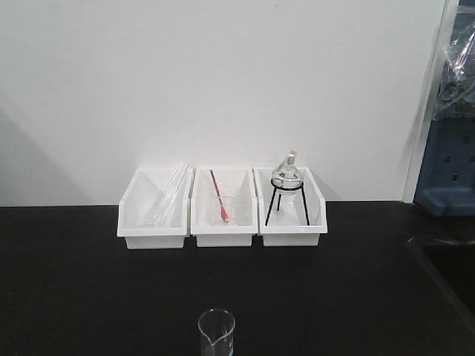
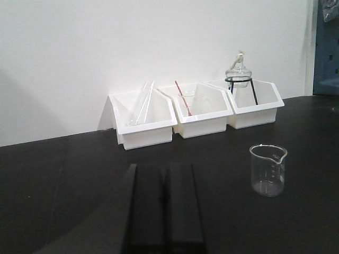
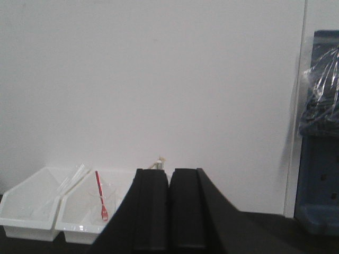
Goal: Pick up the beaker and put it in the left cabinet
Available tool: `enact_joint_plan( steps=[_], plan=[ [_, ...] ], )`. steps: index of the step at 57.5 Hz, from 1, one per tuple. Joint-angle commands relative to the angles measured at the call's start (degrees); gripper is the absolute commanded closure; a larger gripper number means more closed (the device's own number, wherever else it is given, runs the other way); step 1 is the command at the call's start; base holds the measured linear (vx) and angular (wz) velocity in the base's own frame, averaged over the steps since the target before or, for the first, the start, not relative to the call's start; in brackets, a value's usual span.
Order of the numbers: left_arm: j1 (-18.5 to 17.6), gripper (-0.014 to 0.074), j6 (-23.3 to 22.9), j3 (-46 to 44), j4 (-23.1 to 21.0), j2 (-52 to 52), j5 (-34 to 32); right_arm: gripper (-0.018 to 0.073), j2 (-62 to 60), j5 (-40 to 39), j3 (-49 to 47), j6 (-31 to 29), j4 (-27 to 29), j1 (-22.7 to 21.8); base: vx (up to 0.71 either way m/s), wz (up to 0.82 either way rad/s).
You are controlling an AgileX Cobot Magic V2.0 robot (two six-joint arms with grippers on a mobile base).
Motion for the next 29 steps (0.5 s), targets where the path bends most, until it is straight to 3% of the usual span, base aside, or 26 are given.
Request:
enact_joint_plan(
  steps=[1,10,17,23,29],
  plan=[
    [-0.22,0.0595,-0.19,0.94,-0.47,-1.04,-4.8,0.0566,2.71,-5.49,-2.85,-0.3,-0.11,-0.24,0.0,0.0],
    [-0.22,0.0595,-0.19,0.94,-0.47,-1.04,-4.8,0.0543,4.78,-5.61,-2.85,0.49,-0.11,-0.24,0.0,0.0],
    [-0.22,0.0595,-0.19,0.94,-0.47,-1.04,-4.8,0.0476,4.54,-3.88,-2.8,0.43,-0.11,-0.24,0.0,0.0],
    [-0.22,0.0595,-0.19,0.94,-0.47,-1.04,-4.8,0.0348,4.71,-3.83,-2.8,0.39,-0.11,-0.24,0.0,0.0],
    [-0.22,0.0595,-0.19,0.94,-0.47,-1.04,-4.8,0.0148,4.71,-2.78,-2.8,0.39,-0.11,-0.24,0.0,0.0]
  ],
)
